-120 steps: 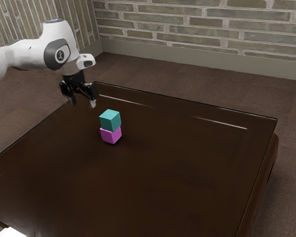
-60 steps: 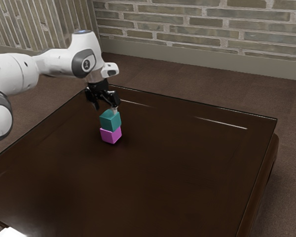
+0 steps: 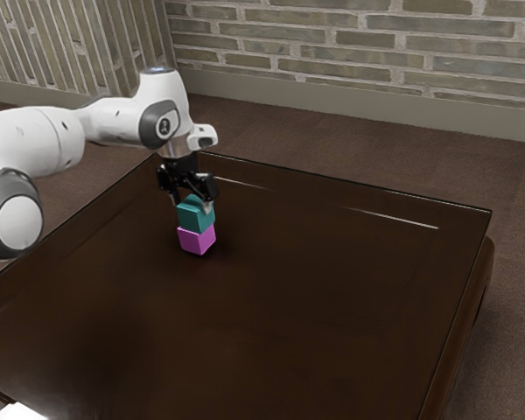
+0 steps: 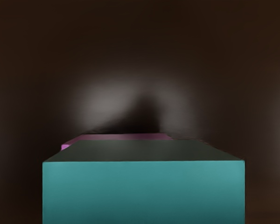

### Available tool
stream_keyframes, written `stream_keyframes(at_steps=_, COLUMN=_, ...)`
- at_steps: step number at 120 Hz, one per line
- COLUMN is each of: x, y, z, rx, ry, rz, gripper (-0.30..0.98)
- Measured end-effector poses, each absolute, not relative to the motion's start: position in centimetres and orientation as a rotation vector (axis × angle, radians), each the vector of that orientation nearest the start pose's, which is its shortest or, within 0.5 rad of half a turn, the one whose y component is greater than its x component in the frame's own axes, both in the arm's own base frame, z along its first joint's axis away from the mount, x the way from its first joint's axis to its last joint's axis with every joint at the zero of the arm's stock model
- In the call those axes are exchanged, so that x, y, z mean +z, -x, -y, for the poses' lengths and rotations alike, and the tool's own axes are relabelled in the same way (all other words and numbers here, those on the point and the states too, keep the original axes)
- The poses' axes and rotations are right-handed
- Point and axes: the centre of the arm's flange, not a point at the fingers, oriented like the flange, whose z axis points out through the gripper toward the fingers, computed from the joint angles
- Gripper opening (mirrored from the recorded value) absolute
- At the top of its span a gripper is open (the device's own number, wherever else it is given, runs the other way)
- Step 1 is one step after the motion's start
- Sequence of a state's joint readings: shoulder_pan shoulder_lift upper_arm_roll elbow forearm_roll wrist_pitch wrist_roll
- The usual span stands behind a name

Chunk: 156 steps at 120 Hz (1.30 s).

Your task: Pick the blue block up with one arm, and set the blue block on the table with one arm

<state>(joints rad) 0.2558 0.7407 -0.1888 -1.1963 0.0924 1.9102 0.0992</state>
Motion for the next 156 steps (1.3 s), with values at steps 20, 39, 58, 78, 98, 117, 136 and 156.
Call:
stream_keyframes(at_steps=20, x=33.3, y=-74.5, z=-9.3, rx=0.037, ry=3.188, rz=-0.034, gripper=0.69)
stream_keyframes(at_steps=39, x=32.3, y=-74.6, z=-9.2, rx=0.051, ry=3.192, rz=-0.041, gripper=0.66)
stream_keyframes(at_steps=58, x=32.3, y=-74.6, z=-9.3, rx=0.05, ry=3.189, rz=-0.048, gripper=0.5)
stream_keyframes(at_steps=78, x=32.4, y=-74.7, z=-9.3, rx=0.046, ry=3.186, rz=-0.06, gripper=0.4)
stream_keyframes(at_steps=98, x=33.1, y=-74.9, z=-7.6, rx=0.033, ry=3.182, rz=-0.103, gripper=0.37)
stream_keyframes(at_steps=117, x=35.5, y=-75.8, z=-1.7, rx=-0.029, ry=3.173, rz=-0.231, gripper=0.37)
stream_keyframes(at_steps=136, x=32.7, y=-76.0, z=2.2, rx=0.023, ry=3.168, rz=-0.31, gripper=0.38)
stream_keyframes(at_steps=156, x=28.3, y=-75.9, z=3.1, rx=0.097, ry=3.173, rz=-0.324, gripper=0.39)
